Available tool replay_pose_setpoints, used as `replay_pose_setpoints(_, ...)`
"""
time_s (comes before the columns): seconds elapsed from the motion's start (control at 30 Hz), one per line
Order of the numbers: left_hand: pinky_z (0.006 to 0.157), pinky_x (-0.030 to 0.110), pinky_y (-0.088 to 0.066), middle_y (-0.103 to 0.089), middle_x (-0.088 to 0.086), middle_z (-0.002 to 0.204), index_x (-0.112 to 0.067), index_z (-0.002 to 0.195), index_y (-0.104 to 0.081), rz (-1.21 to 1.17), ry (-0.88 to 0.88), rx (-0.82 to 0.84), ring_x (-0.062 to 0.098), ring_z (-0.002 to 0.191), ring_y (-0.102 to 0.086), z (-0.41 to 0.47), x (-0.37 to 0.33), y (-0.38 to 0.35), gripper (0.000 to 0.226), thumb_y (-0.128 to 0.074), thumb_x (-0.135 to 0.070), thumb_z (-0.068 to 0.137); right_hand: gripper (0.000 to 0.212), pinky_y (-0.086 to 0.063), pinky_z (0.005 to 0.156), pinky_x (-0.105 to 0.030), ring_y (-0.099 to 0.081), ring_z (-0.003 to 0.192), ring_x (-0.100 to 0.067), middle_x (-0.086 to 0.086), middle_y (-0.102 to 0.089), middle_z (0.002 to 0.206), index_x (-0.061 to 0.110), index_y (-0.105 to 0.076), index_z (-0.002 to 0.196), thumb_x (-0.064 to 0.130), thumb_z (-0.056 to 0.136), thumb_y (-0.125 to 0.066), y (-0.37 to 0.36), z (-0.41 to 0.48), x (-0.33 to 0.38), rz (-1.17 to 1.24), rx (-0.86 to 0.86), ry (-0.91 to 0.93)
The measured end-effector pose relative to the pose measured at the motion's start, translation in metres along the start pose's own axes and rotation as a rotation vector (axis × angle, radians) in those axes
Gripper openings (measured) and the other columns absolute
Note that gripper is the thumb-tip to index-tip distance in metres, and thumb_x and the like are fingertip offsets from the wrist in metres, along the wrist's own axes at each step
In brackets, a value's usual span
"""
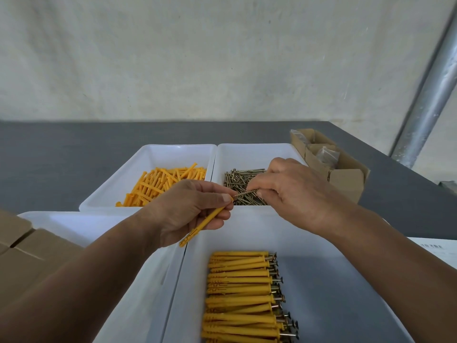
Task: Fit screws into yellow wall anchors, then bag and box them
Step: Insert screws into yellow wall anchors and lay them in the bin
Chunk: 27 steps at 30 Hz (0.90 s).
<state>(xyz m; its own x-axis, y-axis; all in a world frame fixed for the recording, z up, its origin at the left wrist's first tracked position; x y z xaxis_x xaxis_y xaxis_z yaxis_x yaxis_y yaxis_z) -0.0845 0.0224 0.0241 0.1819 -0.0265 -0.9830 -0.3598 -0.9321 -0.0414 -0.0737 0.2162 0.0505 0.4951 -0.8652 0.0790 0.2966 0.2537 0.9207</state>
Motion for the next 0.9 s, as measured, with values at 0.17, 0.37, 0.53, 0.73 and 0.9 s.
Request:
replay_pose_setpoints(0.17, 0.053, 0.022, -0.055, -0.072, 0.012, 0.083, -0.008, 0.091, -0.078, 0.039, 0.009, 0.007, 0.015, 0.067, -0.068, 0.0, 0.001, -0.002, 0.013, -0.065, -0.008, 0.087, 0.03, -0.036, 0.071, -0.025, -0.043, 0.099, -0.011, 0.009, -0.047, 0.1, 0.044, -0.06, 0.125, 0.033, 0.103, -0.042, 0.0, -0.001, 0.006, -0.024, 0.026, 0.015)
replay_pose_setpoints(0.37, 0.054, 0.022, -0.054, -0.072, 0.012, 0.084, -0.006, 0.104, -0.071, 0.066, 0.004, -0.007, 0.016, 0.067, -0.068, 0.0, 0.0, -0.004, 0.017, -0.066, -0.006, 0.087, 0.028, -0.041, 0.072, -0.029, -0.044, 0.099, -0.013, 0.009, -0.048, 0.1, 0.041, -0.061, 0.122, 0.034, 0.102, -0.042, 0.0, -0.001, 0.012, -0.042, 0.032, 0.04)
replay_pose_setpoints(0.53, 0.053, 0.022, -0.054, -0.074, 0.014, 0.086, -0.008, 0.109, -0.064, 0.089, -0.004, -0.019, 0.016, 0.068, -0.069, -0.002, -0.001, -0.006, 0.027, -0.07, -0.007, 0.083, 0.027, -0.037, 0.071, -0.028, -0.044, 0.097, -0.011, 0.011, -0.047, 0.099, 0.039, -0.06, 0.122, 0.034, 0.102, -0.043, 0.0, 0.0, 0.014, -0.046, 0.046, 0.051)
replay_pose_setpoints(0.73, 0.055, 0.023, -0.056, -0.073, 0.016, 0.085, -0.006, 0.113, -0.061, 0.032, -0.009, 0.016, 0.018, 0.069, -0.071, -0.003, -0.002, -0.007, 0.031, -0.064, 0.005, 0.084, 0.027, -0.038, 0.071, -0.029, -0.044, 0.095, -0.011, 0.012, -0.048, 0.099, 0.039, -0.058, 0.124, 0.034, 0.101, -0.046, 0.001, 0.0, 0.019, -0.041, 0.044, 0.081)
replay_pose_setpoints(0.9, 0.061, 0.024, -0.057, -0.073, 0.015, 0.086, -0.005, 0.111, -0.061, 0.056, -0.039, 0.024, 0.021, 0.074, -0.072, -0.003, -0.002, -0.013, 0.034, -0.068, 0.006, 0.08, 0.027, -0.04, 0.072, -0.028, -0.047, 0.092, -0.011, 0.013, -0.047, 0.093, 0.038, -0.058, 0.122, 0.028, 0.099, -0.05, 0.001, -0.002, 0.028, -0.001, 0.055, 0.141)
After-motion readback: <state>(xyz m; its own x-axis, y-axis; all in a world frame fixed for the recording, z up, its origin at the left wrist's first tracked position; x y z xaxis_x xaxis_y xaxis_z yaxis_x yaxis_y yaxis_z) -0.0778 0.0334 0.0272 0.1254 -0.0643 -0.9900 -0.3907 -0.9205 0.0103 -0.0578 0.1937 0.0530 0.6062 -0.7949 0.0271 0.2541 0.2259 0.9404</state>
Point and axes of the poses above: each hand's wrist, its own z-axis towards the middle knuckle, its own y-axis out of the back of the hand, x = y × z, the point moved 3 cm from there along z, towards the middle knuckle
